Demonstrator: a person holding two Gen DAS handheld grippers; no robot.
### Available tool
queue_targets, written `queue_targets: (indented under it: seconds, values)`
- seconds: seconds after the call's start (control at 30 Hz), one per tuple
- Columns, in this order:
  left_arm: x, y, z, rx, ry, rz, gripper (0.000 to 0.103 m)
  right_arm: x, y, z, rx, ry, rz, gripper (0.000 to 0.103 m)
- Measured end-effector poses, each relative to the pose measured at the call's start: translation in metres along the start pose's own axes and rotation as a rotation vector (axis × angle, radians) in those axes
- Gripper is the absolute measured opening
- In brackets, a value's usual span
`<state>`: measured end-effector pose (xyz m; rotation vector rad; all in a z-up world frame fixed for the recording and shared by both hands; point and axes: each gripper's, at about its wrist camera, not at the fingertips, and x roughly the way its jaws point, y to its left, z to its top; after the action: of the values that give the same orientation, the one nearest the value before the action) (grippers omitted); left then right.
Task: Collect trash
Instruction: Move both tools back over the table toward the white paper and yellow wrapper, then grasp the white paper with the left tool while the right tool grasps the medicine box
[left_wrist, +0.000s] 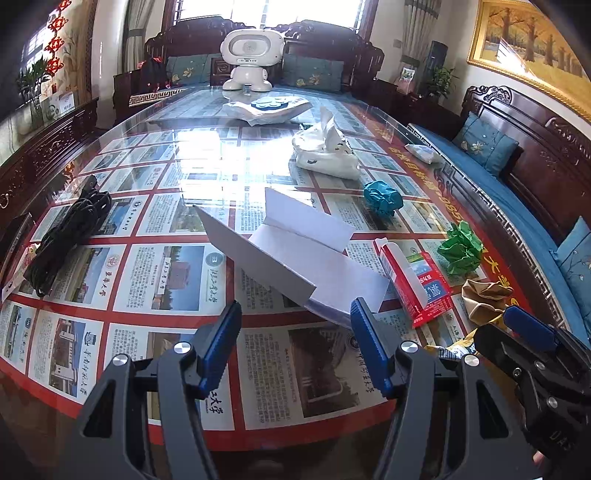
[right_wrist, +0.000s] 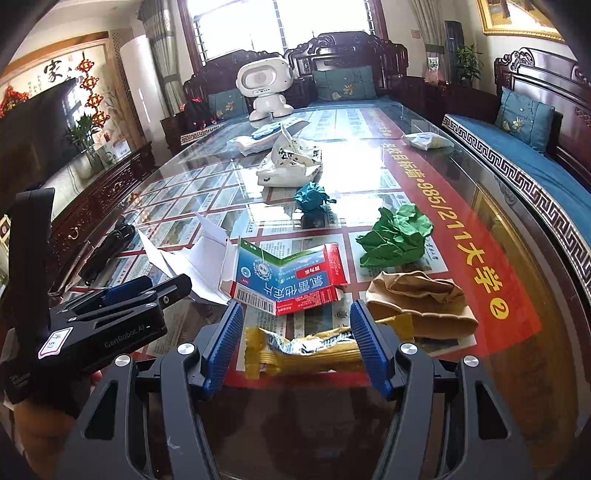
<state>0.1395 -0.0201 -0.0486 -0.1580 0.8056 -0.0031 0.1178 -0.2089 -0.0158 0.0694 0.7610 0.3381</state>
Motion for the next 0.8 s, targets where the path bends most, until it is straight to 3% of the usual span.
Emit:
queue_targets:
  seconds: [0.17, 0.5, 0.63, 0.73, 0.8]
  values:
    - [0.0059, 0.0019, 0.0013, -0.001, 0.021, -0.014, 0.046, 0.0029, 0.0004, -0.0016, -0.004, 0.006, 0.008, 0.06]
    - [0.0084, 0.0074, 0.0002, -0.012, 0.033, -0.018, 0.04, 0.0074, 0.0011, -0.001, -0.006, 0.005, -0.002, 0.06]
    - [0.0087, 0.0075, 0.0005, -0.006, 0.045, -0.027, 0.029, 0.0087, 0.0025, 0.0011, -0.006, 0.001, 0.004, 0.06]
    - [0.0089, 0.0085, 0.0016, -0.009, 0.05, -0.04, 0.013, 0.0101, 0.0049, 0.0023, -0.009, 0.001, 0.009, 0.06]
    - [0.0096, 0.0099, 0.0017, -0.013, 0.056, -0.049, 0.01, 0.0097, 0.0057, 0.0034, -0.01, 0.0, 0.011, 0.06]
